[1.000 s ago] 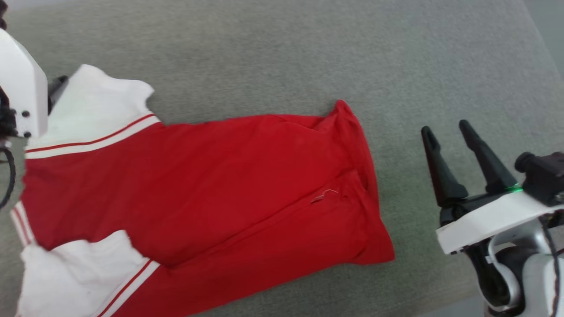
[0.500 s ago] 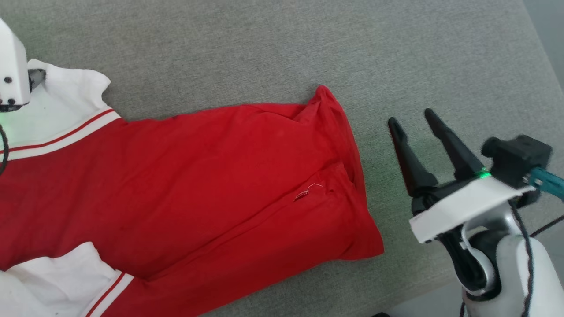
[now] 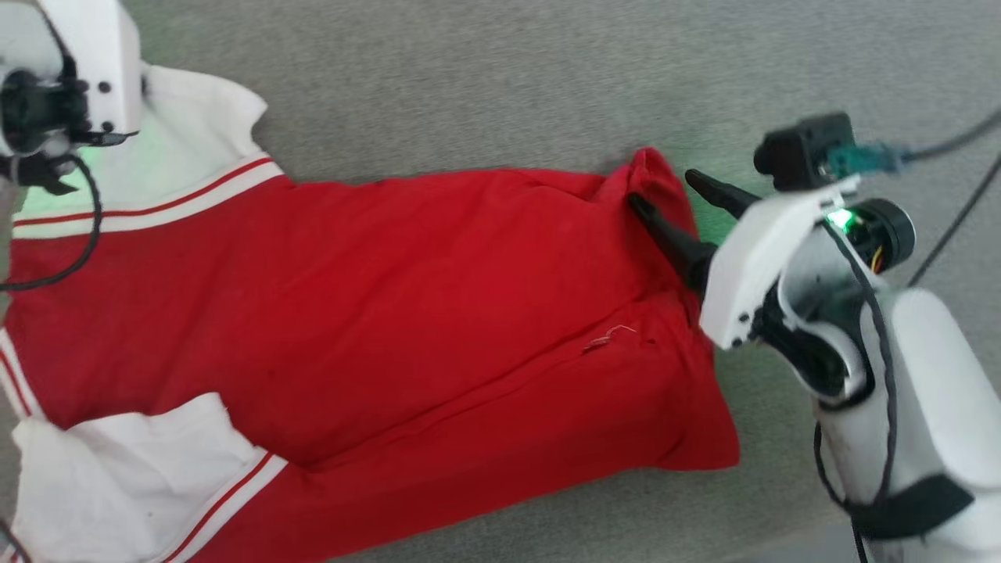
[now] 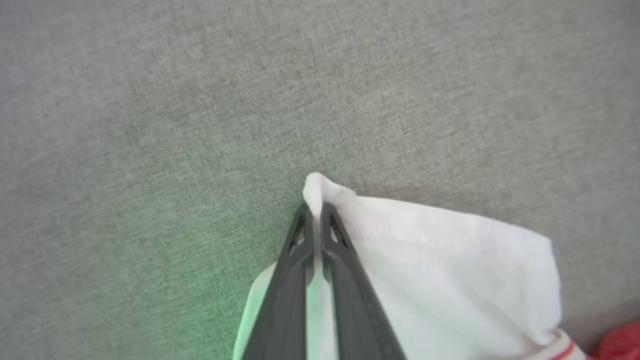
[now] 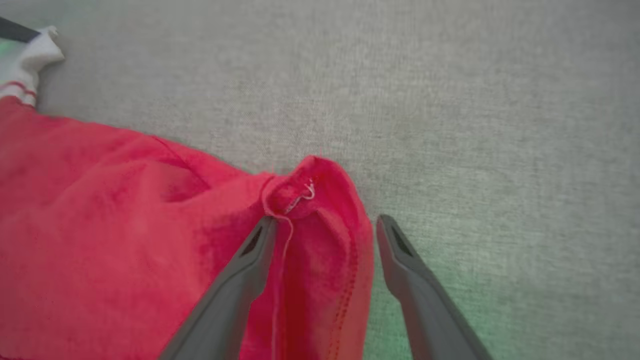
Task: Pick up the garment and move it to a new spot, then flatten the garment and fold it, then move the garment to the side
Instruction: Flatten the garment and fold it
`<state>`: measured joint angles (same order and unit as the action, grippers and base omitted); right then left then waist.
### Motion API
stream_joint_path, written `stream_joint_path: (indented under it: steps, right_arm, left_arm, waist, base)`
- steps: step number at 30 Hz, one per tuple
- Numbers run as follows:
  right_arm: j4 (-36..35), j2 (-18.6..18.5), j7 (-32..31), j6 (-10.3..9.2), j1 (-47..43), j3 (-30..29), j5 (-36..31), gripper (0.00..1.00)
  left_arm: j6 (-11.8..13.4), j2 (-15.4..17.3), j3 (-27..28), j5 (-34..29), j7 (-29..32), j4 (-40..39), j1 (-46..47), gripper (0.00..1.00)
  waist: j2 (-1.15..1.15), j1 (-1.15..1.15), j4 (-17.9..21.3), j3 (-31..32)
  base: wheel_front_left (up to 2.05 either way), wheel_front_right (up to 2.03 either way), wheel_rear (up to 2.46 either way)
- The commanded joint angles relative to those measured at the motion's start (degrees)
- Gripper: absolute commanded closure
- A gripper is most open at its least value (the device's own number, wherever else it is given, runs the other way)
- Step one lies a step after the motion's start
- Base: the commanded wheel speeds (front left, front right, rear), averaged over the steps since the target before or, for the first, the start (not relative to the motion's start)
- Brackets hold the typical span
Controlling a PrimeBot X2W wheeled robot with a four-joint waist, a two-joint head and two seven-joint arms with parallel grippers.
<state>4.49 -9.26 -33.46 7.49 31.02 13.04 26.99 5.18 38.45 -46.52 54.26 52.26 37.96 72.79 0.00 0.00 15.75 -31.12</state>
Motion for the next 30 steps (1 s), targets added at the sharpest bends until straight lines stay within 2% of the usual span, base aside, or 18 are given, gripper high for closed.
stream_joint_path:
  steps: [1,6,7,8,9,13,21,26,30]
  right_arm:
    - [1.04,-0.24,-0.78,0.01,0.97,0.21,0.62,0.00]
    - [9.70,-2.58,-9.54,0.01,6.38,6.41,3.25,0.00]
    - [11.49,-2.57,-11.52,0.01,6.87,7.36,4.44,0.03]
    - [12.87,-3.07,-13.30,0.01,7.67,8.72,4.87,0.69]
    - [13.77,-3.77,-14.74,0.01,8.33,9.88,5.26,1.00]
    - [14.40,-6.14,-15.88,-0.01,10.43,10.74,6.51,1.00]
    - [6.95,-12.04,-14.08,0.00,8.62,7.56,7.19,1.00]
    - [-0.03,-14.50,-14.38,0.00,3.75,4.70,6.45,1.00]
    - [-6.14,-15.73,-15.39,0.00,-1.52,1.65,6.16,1.00]
  left_arm:
    - [-0.19,-0.48,-1.04,-0.33,-0.01,1.26,-1.19,1.00]
    - [-1.56,-2.76,-1.26,-0.66,-1.80,3.07,0.43,1.00]
    - [-1.76,-3.13,-1.33,-0.79,-2.26,3.39,0.57,1.00]
    - [-2.06,-3.45,-1.36,-0.92,-2.69,3.83,0.85,1.00]
    - [-2.28,-3.72,-1.28,-0.94,-3.24,4.06,1.12,1.00]
    - [-3.40,-4.62,-1.31,-1.27,-5.31,5.43,1.94,1.00]
    - [-4.85,-5.04,-1.22,-0.79,-6.07,4.57,2.80,1.00]
    - [-3.69,-3.31,-2.10,-1.20,-4.53,-0.12,0.54,1.00]
    - [-1.31,-0.31,-2.77,-1.80,-3.16,-7.78,-2.30,1.00]
  waist:
    - [0.00,0.00,-0.90,-0.38]
    - [0.00,0.00,-2.85,-0.64]
    - [0.00,0.00,-3.20,-0.56]
    - [0.00,0.00,-3.59,-0.49]
    - [0.00,0.00,-4.02,-0.41]
    - [0.00,0.00,-5.69,0.58]
    - [0.00,0.00,-9.31,4.31]
    - [0.00,0.00,-11.34,7.04]
    - [0.00,0.00,-12.74,9.03]
  base:
    - [0.00,0.00,0.00]
    - [0.00,0.00,0.00]
    - [0.00,0.00,0.00]
    - [0.00,0.00,0.00]
    - [0.00,0.00,0.00]
    - [0.00,0.00,0.00]
    - [0.00,0.00,0.00]
    - [0.00,0.00,0.00]
    - [0.00,0.00,0.00]
